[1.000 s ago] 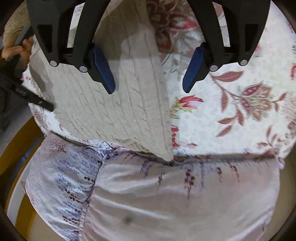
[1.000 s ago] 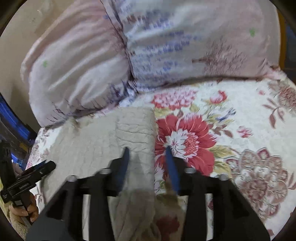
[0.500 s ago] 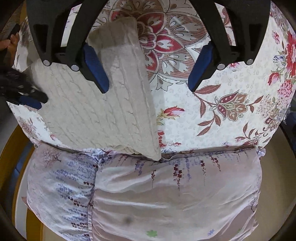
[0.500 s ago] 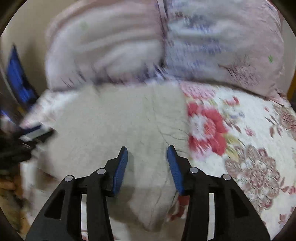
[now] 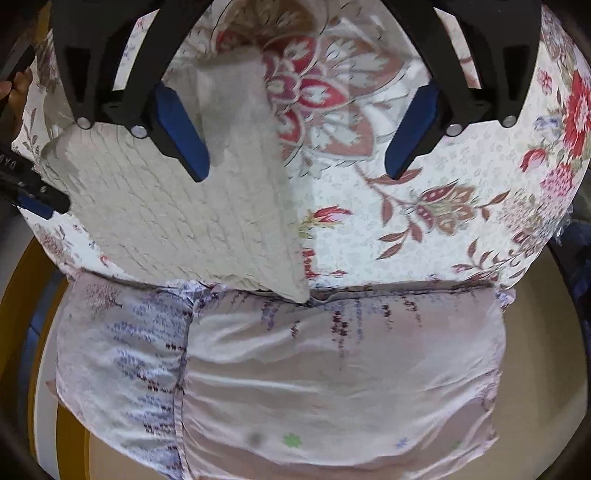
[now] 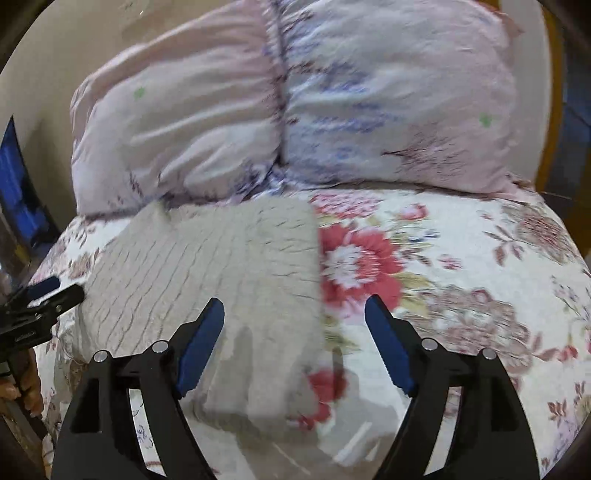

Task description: Fold small clothes

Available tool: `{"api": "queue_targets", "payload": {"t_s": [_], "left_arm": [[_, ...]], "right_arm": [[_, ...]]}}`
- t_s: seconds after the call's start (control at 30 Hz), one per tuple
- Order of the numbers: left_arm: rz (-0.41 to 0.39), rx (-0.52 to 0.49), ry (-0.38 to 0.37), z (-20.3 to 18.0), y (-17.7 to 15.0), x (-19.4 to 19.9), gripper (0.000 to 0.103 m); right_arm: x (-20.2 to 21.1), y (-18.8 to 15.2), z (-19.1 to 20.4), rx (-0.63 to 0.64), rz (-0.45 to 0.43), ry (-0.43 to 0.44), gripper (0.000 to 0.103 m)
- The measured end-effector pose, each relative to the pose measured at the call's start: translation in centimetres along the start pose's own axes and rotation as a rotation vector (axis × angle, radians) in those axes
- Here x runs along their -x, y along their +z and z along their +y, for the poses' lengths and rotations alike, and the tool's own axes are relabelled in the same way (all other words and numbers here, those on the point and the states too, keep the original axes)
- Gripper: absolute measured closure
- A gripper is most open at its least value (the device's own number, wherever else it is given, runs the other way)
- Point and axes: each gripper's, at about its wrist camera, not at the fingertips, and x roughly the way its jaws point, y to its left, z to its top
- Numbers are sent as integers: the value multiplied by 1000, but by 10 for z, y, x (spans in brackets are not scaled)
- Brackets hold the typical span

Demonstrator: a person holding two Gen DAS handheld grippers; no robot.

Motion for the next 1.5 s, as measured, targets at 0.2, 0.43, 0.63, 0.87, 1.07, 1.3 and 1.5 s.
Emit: {"api": "queue_targets", "payload": {"t_s": [0.2,0.43,0.63,0.87,1.07,1.3,1.5], "left_arm": [[-5,45,59,18,-25,23,2],[86,60,45,5,-54,33,2],[140,8,38,-23,-61,29,2],[209,-30,82,-39,-68,13,2],[245,-31,79,-41,-72,5,2],[240,-23,78,-41,-70,2,2],[231,-23,79,-42,-71,3,2]], "right_arm": [[27,-15,-17,-42,-40,-38,10],[35,-44,7,6,2,-7,7],[21,-63,32,53,82,-26,7],[5,-71,46,80,155,-71,7],[-1,-75,45,64,183,-86,7],[-4,-78,46,54,199,-110,5],[-4,-78,45,47,196,-119,1]]}}
